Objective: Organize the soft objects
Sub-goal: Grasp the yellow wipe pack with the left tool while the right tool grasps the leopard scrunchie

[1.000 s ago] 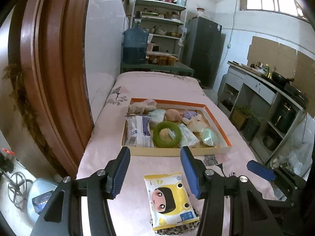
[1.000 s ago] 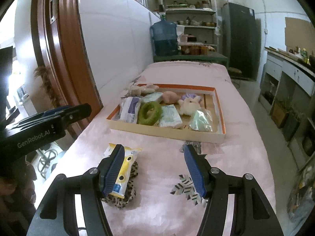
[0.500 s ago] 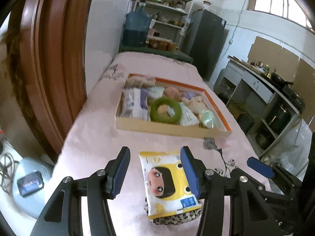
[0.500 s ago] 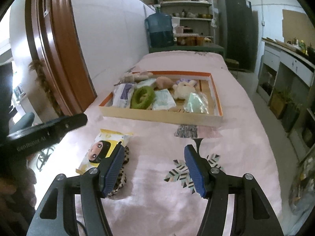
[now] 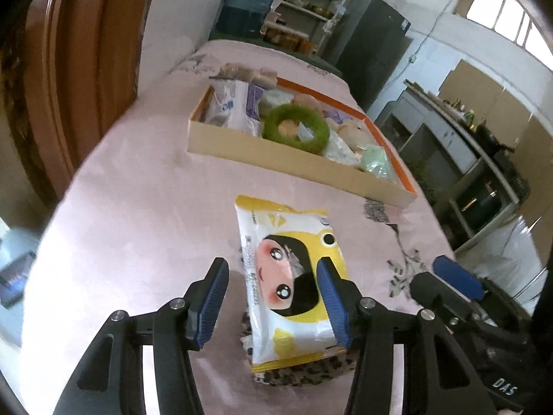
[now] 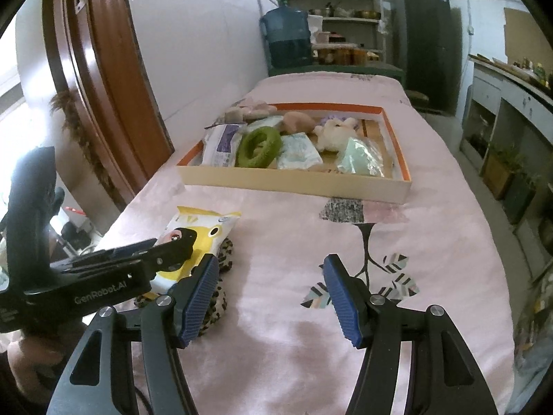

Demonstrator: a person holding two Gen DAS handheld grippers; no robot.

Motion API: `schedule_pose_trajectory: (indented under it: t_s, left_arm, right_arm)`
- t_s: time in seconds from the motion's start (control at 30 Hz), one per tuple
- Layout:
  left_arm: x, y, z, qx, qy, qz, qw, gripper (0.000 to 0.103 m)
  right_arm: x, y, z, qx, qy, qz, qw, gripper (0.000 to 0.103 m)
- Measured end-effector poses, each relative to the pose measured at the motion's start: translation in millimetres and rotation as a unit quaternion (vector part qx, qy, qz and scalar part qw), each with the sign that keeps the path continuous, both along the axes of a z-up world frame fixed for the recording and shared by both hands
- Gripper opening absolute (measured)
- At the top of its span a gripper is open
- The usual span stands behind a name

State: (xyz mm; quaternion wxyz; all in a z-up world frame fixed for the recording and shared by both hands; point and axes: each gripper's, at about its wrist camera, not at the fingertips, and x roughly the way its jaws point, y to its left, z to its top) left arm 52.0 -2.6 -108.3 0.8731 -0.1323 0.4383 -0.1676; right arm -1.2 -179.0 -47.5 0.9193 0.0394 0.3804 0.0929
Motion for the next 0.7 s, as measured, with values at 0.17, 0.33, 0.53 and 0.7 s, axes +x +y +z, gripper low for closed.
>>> schedule_pose_trajectory:
  t_s: [0.17,0.33,0.53,0.7]
  left_arm:
    - [-8,-8,11,0.006,-0.045,-0.008,0.9989,0.016]
    - [-11,-17,14,0.018,-0.055,-0.025,0.998,0.012]
    - [-21,-6,42,0.005,-0.105,-0.02,0.9942,0.009]
    - [-29,11,74,0.022,-0.155,0.005,0.9877,0.008]
  right_arm:
    - [2,-3,-5,0.005,0.007,-0.003,1.0,0.065]
    - [1,-5,-6,0.013,0.009,-0.003,1.0,0.065]
    - [-1,-5,-6,0.027,0.006,0.005,1.0,0.065]
    - [4,16,-9,0.055,0.02,0.052,0.997,0.066]
